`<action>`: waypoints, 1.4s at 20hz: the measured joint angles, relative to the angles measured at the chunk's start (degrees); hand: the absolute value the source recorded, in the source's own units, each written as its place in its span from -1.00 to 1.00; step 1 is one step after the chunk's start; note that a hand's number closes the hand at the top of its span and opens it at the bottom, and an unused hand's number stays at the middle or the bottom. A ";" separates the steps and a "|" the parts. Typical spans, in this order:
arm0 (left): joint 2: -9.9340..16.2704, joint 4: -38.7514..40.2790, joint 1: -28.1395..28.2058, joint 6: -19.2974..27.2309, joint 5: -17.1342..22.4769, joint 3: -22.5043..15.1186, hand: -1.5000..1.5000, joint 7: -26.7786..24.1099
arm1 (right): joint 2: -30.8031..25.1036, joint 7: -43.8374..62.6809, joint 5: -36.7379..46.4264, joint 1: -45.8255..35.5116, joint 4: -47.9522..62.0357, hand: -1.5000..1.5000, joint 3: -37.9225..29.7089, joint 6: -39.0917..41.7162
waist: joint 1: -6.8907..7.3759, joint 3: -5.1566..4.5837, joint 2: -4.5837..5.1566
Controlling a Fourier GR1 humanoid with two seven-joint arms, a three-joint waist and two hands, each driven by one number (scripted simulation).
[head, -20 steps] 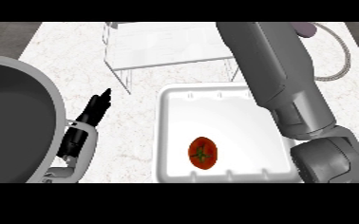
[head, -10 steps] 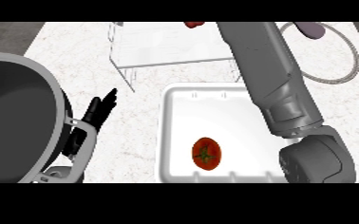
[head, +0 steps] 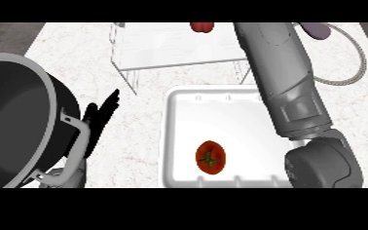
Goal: Pick the bell pepper from the tray and place it in the tiered shelf
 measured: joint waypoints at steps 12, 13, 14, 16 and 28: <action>-0.10 -1.63 5.08 1.99 0.03 1.41 0.00 -0.89 | -8.14 1.35 -0.13 7.82 -9.36 -1.00 -2.08 -10.89 | -4.78 0.05 -1.99; 0.13 -1.53 4.81 1.94 0.20 1.76 0.00 -0.76 | -8.84 2.74 -0.06 9.10 -11.12 -1.00 -1.65 -9.83 | -5.15 0.07 -2.11; 0.09 -1.30 4.99 2.09 0.06 1.78 0.00 -0.97 | -9.69 3.07 -0.54 10.89 -13.20 -1.00 -1.42 -8.07 | -5.49 0.07 -2.21; 0.58 -1.20 5.39 1.76 0.49 2.39 0.00 -1.40 | -11.28 4.36 -1.42 14.27 -17.89 -1.00 -0.72 -4.13 | -6.04 0.11 -2.42; 0.66 -1.81 5.53 1.04 0.49 2.19 0.00 -1.34 | -17.49 9.12 -11.81 38.87 -48.41 -1.00 1.65 17.14 | -5.22 0.07 -1.99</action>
